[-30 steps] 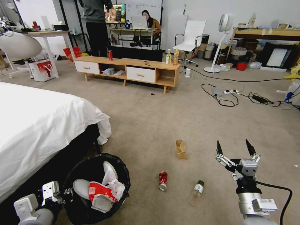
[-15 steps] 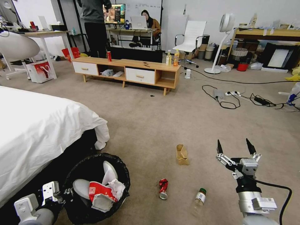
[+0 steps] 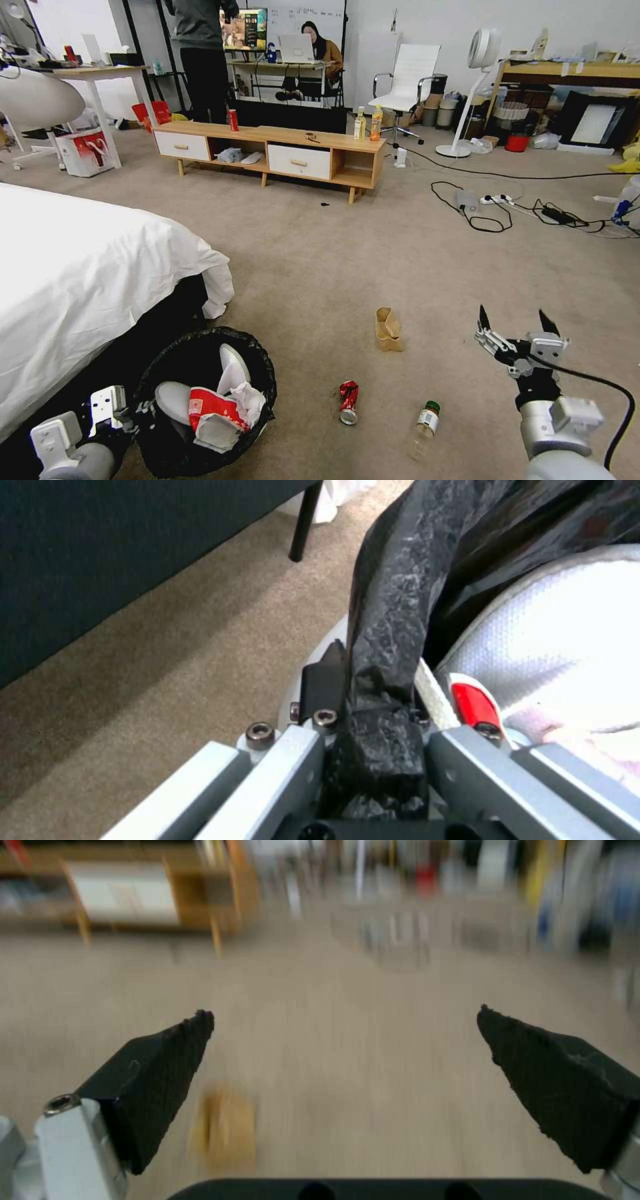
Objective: Pick up the trash bin and place the garbage on the floor into it.
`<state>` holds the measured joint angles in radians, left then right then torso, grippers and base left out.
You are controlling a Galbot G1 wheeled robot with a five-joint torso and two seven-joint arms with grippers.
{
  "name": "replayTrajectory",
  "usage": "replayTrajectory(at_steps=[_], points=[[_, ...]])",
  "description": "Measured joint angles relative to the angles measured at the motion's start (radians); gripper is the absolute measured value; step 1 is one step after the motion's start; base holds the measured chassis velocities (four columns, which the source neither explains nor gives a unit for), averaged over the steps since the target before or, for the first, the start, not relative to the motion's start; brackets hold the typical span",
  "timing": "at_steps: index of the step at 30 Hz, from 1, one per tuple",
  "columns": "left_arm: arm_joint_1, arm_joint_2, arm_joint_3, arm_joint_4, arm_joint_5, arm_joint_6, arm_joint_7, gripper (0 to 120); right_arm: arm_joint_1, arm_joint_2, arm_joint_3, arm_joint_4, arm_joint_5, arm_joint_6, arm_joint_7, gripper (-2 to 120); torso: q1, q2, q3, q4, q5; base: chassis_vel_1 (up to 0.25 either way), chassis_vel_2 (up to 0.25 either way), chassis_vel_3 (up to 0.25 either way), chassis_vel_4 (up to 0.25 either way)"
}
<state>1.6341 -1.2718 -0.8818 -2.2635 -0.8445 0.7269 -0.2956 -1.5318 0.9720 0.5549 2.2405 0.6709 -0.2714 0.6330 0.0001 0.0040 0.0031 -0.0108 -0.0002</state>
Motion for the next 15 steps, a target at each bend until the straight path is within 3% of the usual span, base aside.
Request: replayTrajectory(at_steps=[1, 2, 4, 5, 10, 15], points=[[0.0, 0.001, 0.0, 0.001, 0.0, 0.0, 0.0, 1, 0.013, -0.007, -0.006, 0.009, 0.099, -0.067, 0.047, 100, 0.0, 0.0, 0.0, -0.0001, 0.0, 0.0, 0.0, 0.0, 0.0], [0.0, 0.001, 0.0, 0.001, 0.0, 0.0, 0.0, 1, 0.013, -0.007, -0.006, 0.009, 0.099, -0.067, 0.047, 100, 0.0, 0.0, 0.0, -0.0001, 0.0, 0.0, 0.0, 0.0, 0.0], [-0.001, 0.004, 0.0, 0.002, -0.001, 0.0, 0.001, 1, 0.06, -0.017, -0.036, 0.01, 0.354, -0.21, 0.183, 100, 0.0, 0.0, 0.0, 0.0001, 0.0002, 0.0, 0.0, 0.0, 0.0], [-0.001, 0.004, 0.0, 0.002, -0.001, 0.0, 0.001, 1, 0.06, -0.017, -0.036, 0.01, 0.354, -0.21, 0.183, 100, 0.0, 0.0, 0.0, 0.0001, 0.0002, 0.0, 0.0, 0.0, 0.0], [0.001, 0.009, -0.001, 0.002, -0.003, 0.0, 0.003, 1, 0.12, -0.023, -0.1, -0.043, 0.639, -0.325, 0.303, 100, 0.0, 0.0, 0.0, 0.0, 0.0002, 0.0, 0.0, 0.0, 0.0], [0.004, 0.014, -0.004, 0.002, -0.004, 0.0, 0.003, 1, 0.167, -0.024, -0.15, -0.113, 0.725, -0.354, 0.336, 100, 0.0, 0.0, 0.0, 0.0002, 0.0002, 0.0, 0.0, 0.0, 0.0]])
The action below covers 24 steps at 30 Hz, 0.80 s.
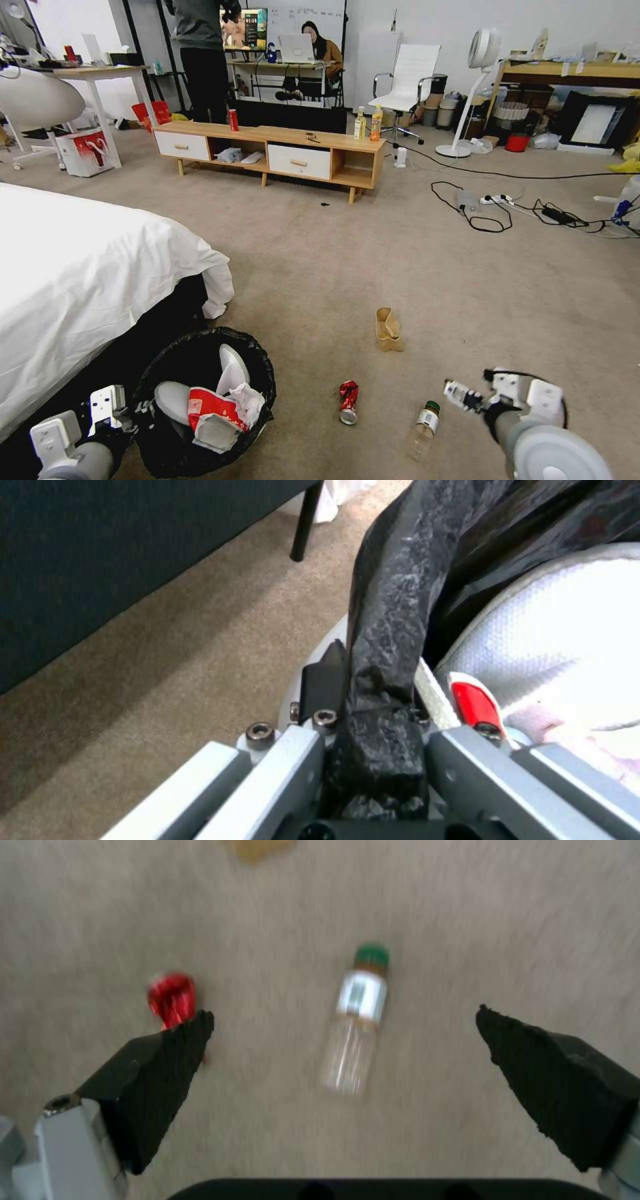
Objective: Pick up the trash bin and place the garbage on the floor into it.
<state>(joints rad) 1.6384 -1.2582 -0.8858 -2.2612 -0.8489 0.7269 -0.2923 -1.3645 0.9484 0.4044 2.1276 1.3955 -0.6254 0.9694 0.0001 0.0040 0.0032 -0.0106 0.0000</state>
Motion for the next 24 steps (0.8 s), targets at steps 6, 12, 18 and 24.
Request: replayTrajectory(at_steps=[6, 12, 18, 24], points=[[0.002, 0.001, -0.001, 0.003, -0.001, 0.0, 0.0, 1, 0.049, 0.01, -0.054, -0.106, 0.025, -0.008, 0.006, 100, 0.0, 0.0, 0.0, -0.0002, 0.0, 0.0, 0.0, 0.0, 0.0], [-0.001, 0.002, -0.002, 0.013, -0.003, -0.001, 0.001, 1, 0.107, 0.041, -0.106, -0.248, -0.005, -0.002, -0.02, 100, 0.0, 0.0, 0.0, -0.0002, 0.0001, 0.0, 0.0, 0.0, 0.0], [-0.004, -0.004, -0.001, 0.02, -0.003, -0.001, 0.002, 1, 0.158, 0.061, -0.141, -0.336, -0.044, 0.018, -0.066, 100, 0.0, 0.0, 0.0, -0.0002, -0.0001, 0.0, 0.0, 0.0, 0.0], [-0.007, -0.002, -0.001, 0.026, -0.003, -0.002, 0.003, 1, 0.207, 0.09, -0.166, -0.413, -0.068, 0.027, -0.097, 98, 0.0, 0.0, 0.0, -0.0001, 0.0, 0.0, 0.0, 0.0, 0.0]])
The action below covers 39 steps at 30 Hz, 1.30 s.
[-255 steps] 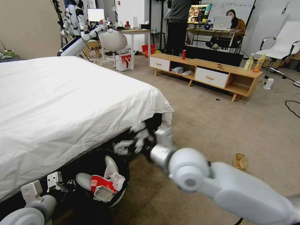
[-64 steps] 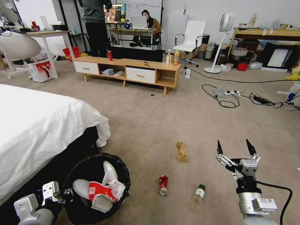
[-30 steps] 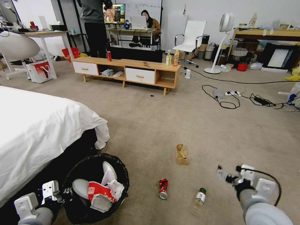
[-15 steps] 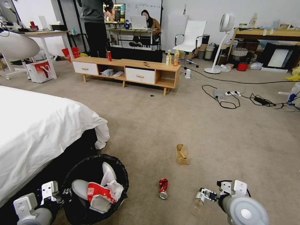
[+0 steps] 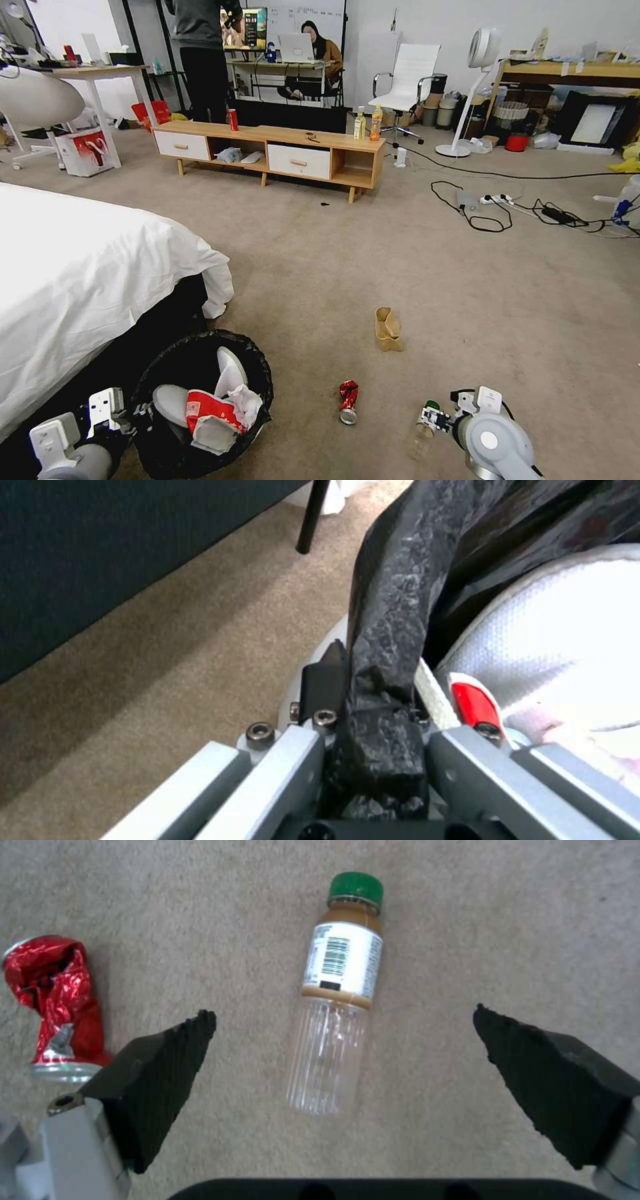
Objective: Pick up the trash bin and place the garbage on the floor into it.
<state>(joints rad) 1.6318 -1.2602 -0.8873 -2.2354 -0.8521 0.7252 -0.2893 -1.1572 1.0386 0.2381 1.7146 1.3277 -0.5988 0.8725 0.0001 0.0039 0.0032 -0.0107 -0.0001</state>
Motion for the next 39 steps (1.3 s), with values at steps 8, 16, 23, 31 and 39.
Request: replayTrajectory(at_steps=[8, 16, 23, 31, 39], points=[[-0.006, 0.005, 0.0, 0.011, -0.002, -0.001, 0.0, 1, 0.025, 0.037, -0.017, -0.09, -0.033, 0.007, -0.033, 89, 0.0, 0.0, 0.0, 0.0, 0.0, 0.0, 0.0, 0.0, 0.0], [-0.008, 0.006, 0.003, 0.015, -0.003, 0.0, 0.0, 1, 0.045, 0.076, -0.025, -0.191, -0.074, 0.023, -0.079, 88, 0.0, 0.0, 0.0, -0.0001, 0.0, 0.0, 0.0, 0.0, 0.0], [-0.003, 0.01, 0.003, 0.015, -0.003, -0.001, 0.001, 1, 0.063, 0.109, -0.034, -0.252, -0.117, 0.032, -0.126, 94, 0.0, 0.0, 0.0, -0.0001, 0.0, 0.0, 0.0, 0.0, 0.0], [-0.002, 0.009, 0.002, 0.015, -0.003, -0.001, 0.002, 1, 0.082, 0.14, -0.045, -0.291, -0.148, 0.043, -0.149, 95, 0.0, 0.0, 0.0, 0.0, 0.0, 0.0, 0.0, 0.0, 0.0], [0.002, 0.008, 0.003, 0.014, -0.002, -0.001, 0.004, 1, 0.097, 0.164, -0.05, -0.332, -0.175, 0.056, -0.171, 74, 0.0, 0.0, 0.0, -0.0001, 0.0, 0.0, 0.0, 0.0, 0.0]])
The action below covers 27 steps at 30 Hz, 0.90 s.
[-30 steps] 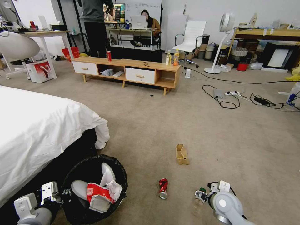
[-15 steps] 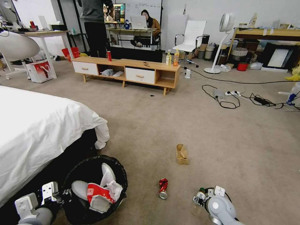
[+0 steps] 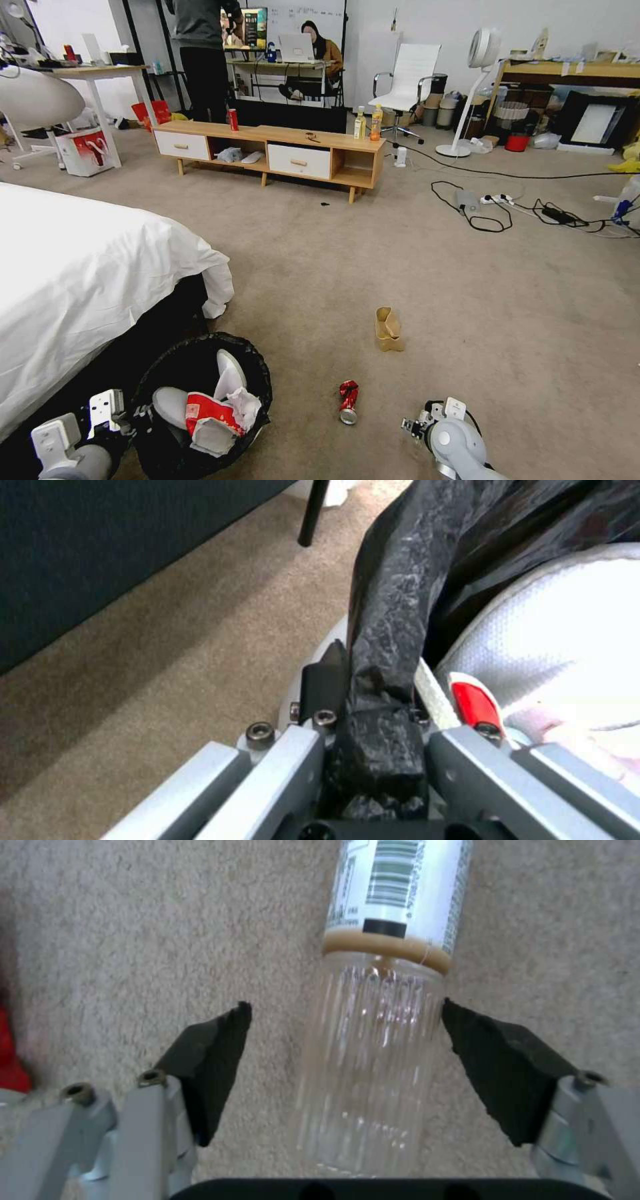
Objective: Pick up the trash bin and place the garbage on the floor into it.
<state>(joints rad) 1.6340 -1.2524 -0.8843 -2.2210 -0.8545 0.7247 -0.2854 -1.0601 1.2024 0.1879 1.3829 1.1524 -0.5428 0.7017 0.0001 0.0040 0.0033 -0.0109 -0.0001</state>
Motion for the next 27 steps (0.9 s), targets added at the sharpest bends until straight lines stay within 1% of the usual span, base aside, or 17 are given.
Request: replayTrajectory(at_steps=[2, 3, 5, 7, 8, 10, 11, 13, 15, 16, 17, 20, 22, 23, 25, 27], points=[[0.001, -0.001, 0.0, -0.001, 0.0, 0.0, 0.0, 1, 0.003, 0.005, -0.001, -0.008, -0.005, 0.003, -0.003, 73, 0.0, 0.0, 0.0, 0.0, 0.0, 0.0, 0.0, 0.0, 0.0], [0.001, -0.002, 0.001, -0.002, 0.001, 0.0, 0.0, 1, 0.006, 0.01, -0.002, -0.019, -0.011, 0.006, -0.01, 70, 0.0, 0.0, 0.0, 0.0001, 0.0001, 0.0, 0.0, 0.0, 0.0], [0.002, -0.003, 0.001, -0.002, 0.001, 0.0, 0.0, 1, 0.008, 0.013, -0.002, -0.025, -0.015, 0.007, -0.012, 68, 0.0, 0.0, 0.0, 0.0001, 0.0001, 0.0, 0.0, 0.0, 0.0], [0.004, -0.005, 0.002, -0.004, 0.003, -0.001, 0.001, 1, 0.012, 0.015, -0.003, -0.043, -0.029, 0.014, -0.02, 63, 0.0, 0.0, 0.0, 0.0001, 0.0001, 0.0, 0.0, 0.0, 0.0], [0.004, -0.005, 0.002, -0.004, 0.003, -0.001, 0.001, 1, 0.012, 0.015, -0.003, -0.043, -0.029, 0.014, -0.02, 63, 0.0, 0.0, 0.0, 0.0001, 0.0001, 0.0, 0.0, 0.0, 0.0], [0.006, -0.006, 0.002, -0.004, 0.005, -0.001, 0.002, 1, 0.012, 0.013, -0.002, -0.047, -0.036, 0.017, -0.023, 54, 0.0, 0.0, 0.0, 0.0001, 0.0001, 0.0, 0.0, 0.0, 0.0], [0.006, -0.006, 0.002, -0.004, 0.005, -0.001, 0.002, 1, 0.012, 0.013, -0.002, -0.047, -0.036, 0.017, -0.023, 54, 0.0, 0.0, 0.0, 0.0001, 0.0001, 0.0, 0.0, 0.0, 0.0], [0.005, -0.008, 0.002, -0.004, 0.006, -0.002, 0.003, 1, 0.01, 0.01, -0.001, -0.048, -0.039, 0.018, -0.025, 47, 0.0, 0.0, 0.0, 0.0001, 0.0, 0.0, 0.0, 0.0, 0.0], [0.005, -0.009, 0.003, -0.005, 0.006, -0.002, 0.003, 1, 0.01, 0.01, 0.0, -0.049, -0.04, 0.018, -0.025, 45, 0.0, 0.0, 0.0, 0.0, 0.0, 0.0, 0.0, 0.0, 0.0], [0.004, -0.011, 0.004, -0.006, 0.006, -0.002, 0.003, 1, 0.01, 0.01, 0.0, -0.053, -0.045, 0.021, -0.027, 39, 0.0, 0.0, 0.0, 0.0, 0.0, 0.0, 0.0, 0.0, 0.0], [0.004, -0.013, 0.005, -0.007, 0.007, -0.002, 0.003, 1, 0.01, 0.01, 0.0, -0.055, -0.05, 0.023, -0.03, 36, 0.0, 0.0, 0.0, 0.0001, -0.0001, 0.0, 0.0, 0.0, 0.0], [0.004, -0.015, 0.006, -0.007, 0.008, -0.002, 0.003, 1, 0.009, 0.011, 0.001, -0.057, -0.054, 0.025, -0.032, 33, 0.0, 0.0, 0.0, 0.0001, -0.0002, 0.0, 0.0, 0.0, 0.0], [0.008, -0.017, 0.005, -0.008, 0.011, -0.002, 0.005, 1, -0.005, -0.001, 0.003, -0.046, -0.065, 0.031, -0.034, 26, 0.0, 0.0, 0.0, 0.0005, 0.0002, 0.0, 0.0, 0.0, 0.0], [0.008, -0.017, 0.005, -0.008, 0.011, -0.002, 0.005, 1, -0.005, -0.001, 0.003, -0.046, -0.065, 0.031, -0.034, 26, 0.0, 0.0, 0.0, 0.0005, 0.0002, 0.0, 0.0, 0.0, 0.0], [0.008, -0.018, 0.006, -0.01, 0.012, -0.002, 0.005, 1, -0.019, -0.016, 0.006, -0.03, -0.068, 0.032, -0.034, 22, 0.0, 0.0, 0.0, -0.0001, 0.0003, 0.0, 0.0, 0.0, 0.0], [0.007, -0.018, 0.006, -0.012, 0.012, -0.002, 0.005, 1, -0.027, -0.027, 0.008, -0.019, -0.069, 0.034, -0.032, 22, 0.0, 0.0, 0.0, -0.0002, 0.0003, 0.0, 0.0, 0.0, 0.0]])
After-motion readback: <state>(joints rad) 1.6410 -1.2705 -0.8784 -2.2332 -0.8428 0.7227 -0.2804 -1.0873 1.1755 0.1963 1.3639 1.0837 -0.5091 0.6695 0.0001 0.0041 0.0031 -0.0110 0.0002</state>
